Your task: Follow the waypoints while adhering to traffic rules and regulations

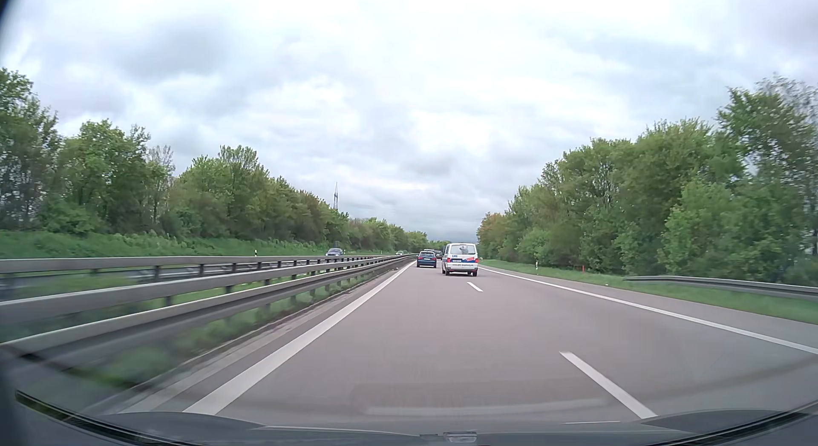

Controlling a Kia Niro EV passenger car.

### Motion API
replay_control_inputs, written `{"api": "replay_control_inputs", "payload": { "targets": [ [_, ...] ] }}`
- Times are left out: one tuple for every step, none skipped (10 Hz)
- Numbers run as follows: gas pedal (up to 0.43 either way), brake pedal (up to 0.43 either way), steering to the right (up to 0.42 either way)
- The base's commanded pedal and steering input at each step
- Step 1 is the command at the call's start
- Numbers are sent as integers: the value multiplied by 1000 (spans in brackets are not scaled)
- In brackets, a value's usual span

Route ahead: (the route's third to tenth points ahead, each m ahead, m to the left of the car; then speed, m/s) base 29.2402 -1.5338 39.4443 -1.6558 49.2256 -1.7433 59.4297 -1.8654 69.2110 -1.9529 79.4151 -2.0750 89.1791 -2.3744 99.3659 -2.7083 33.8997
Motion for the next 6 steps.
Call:
{"api": "replay_control_inputs", "payload": {
  "targets": [
    [0,6,-2],
    [0,12,-2],
    [0,12,-3],
    [0,12,-2],
    [0,12,-2],
    [0,12,-3]
  ]
}}
